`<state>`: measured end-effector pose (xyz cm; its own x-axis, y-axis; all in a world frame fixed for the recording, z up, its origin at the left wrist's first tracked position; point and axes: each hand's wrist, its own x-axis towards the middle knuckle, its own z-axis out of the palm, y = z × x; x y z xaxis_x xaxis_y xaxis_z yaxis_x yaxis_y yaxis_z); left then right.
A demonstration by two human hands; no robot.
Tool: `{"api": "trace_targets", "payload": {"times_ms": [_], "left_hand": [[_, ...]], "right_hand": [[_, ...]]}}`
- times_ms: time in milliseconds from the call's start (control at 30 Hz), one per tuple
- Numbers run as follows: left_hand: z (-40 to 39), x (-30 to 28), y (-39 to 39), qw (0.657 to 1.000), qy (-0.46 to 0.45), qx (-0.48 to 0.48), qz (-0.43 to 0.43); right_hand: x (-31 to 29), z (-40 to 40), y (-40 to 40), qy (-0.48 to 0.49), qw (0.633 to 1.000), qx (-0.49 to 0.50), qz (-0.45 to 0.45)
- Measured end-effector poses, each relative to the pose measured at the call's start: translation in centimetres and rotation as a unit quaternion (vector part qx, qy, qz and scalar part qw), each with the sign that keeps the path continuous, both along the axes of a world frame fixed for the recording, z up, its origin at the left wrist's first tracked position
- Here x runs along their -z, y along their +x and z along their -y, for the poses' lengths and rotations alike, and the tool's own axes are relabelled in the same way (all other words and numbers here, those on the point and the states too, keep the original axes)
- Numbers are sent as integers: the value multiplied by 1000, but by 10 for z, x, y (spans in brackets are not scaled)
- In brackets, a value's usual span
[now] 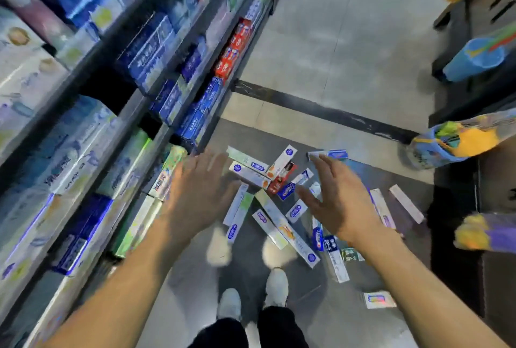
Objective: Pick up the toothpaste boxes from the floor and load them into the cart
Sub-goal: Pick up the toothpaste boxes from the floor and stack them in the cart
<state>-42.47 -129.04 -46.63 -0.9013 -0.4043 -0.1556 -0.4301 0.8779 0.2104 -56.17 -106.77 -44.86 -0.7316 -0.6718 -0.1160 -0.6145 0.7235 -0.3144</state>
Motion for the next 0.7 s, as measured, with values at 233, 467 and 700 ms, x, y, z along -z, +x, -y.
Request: {"api": "trace_targets", "payload": {"times_ms": [233, 467, 700], "left_hand": [[24, 295, -16, 1000, 9, -2, -2], [40, 552, -21, 998, 0, 46, 35], [33, 632, -17, 997, -34, 64, 27]], "right_hand": [[281, 20, -13, 12, 999, -25, 31], [527, 31, -29, 60, 997, -34, 19], [620, 35, -26, 78, 994, -8, 77]]}}
